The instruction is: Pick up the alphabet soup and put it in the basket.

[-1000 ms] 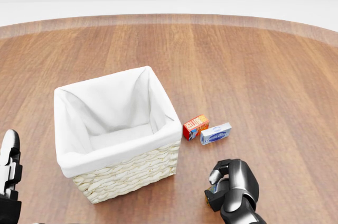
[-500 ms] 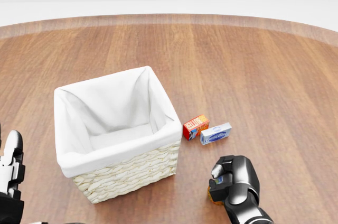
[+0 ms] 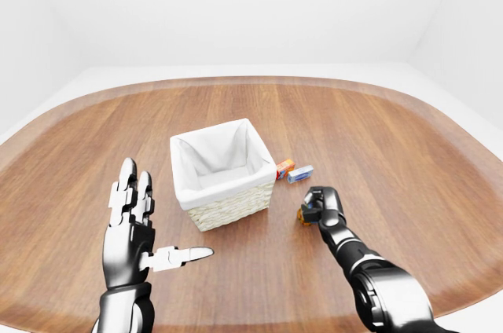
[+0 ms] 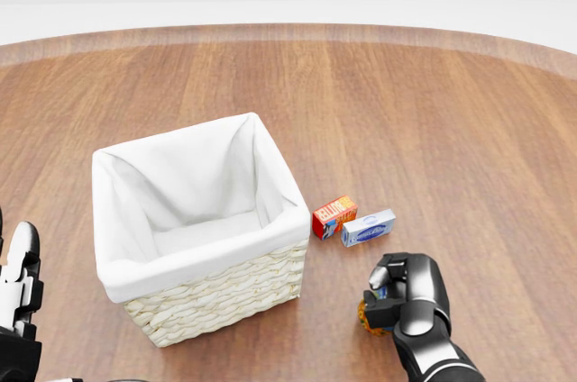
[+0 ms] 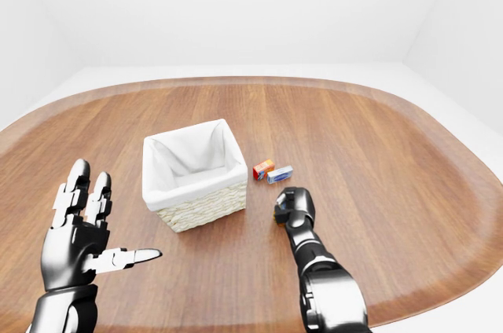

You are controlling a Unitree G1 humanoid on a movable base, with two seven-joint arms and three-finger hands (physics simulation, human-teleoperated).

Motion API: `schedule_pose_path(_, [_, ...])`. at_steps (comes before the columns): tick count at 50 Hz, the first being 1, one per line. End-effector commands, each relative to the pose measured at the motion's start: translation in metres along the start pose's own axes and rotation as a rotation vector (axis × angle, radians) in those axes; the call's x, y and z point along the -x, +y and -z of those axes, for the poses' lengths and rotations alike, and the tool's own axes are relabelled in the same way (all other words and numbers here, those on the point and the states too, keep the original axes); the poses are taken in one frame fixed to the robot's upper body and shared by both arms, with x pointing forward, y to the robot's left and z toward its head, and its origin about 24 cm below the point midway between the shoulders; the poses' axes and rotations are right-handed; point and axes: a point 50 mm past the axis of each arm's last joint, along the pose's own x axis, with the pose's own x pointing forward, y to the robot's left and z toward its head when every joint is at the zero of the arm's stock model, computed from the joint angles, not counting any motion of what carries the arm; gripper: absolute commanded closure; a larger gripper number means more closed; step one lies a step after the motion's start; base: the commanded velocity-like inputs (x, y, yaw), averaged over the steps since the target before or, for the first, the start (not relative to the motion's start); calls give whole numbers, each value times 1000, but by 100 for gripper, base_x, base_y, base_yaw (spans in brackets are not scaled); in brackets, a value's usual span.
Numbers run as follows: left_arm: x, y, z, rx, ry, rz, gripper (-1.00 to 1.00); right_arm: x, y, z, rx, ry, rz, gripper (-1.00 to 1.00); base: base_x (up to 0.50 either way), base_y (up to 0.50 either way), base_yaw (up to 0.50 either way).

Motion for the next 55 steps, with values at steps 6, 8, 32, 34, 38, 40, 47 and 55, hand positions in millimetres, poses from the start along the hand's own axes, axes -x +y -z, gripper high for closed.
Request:
schedule_pose_path(6, [1, 0, 0, 0, 2, 1, -100, -4, -10, -18, -89, -61, 8, 100, 0, 0, 0])
schedule_pose_path(8, [1, 0, 0, 0, 2, 1, -100, -4, -11, -21, -100, -83, 8, 100, 0, 0, 0])
schedule_pose_path(32, [0, -1, 1, -1, 5, 3, -100, 20, -41, -71, -260, -439, 32, 100, 0, 0, 0])
schedule_pose_path(34, [0, -1, 1, 0, 4, 4, -100, 24, -43, -73, -272, -465, 31, 100, 0, 0, 0])
schedule_pose_path(38, [1, -1, 0, 1, 3, 4, -100, 35, -50, -80, -298, -518, 32, 100, 0, 0, 0])
schedule_pose_path(40, [1, -1, 0, 2, 2, 4, -100, 36, -50, -81, -299, -523, 36, 100, 0, 0, 0])
schedule_pose_path(47, [1, 0, -1, 6, -1, 6, -100, 44, -59, -88, -308, -545, 61, 100, 0, 0, 0])
schedule_pose_path(55, [1, 0, -1, 7, -2, 6, -100, 64, -79, -98, -356, -611, 83, 100, 0, 0, 0])
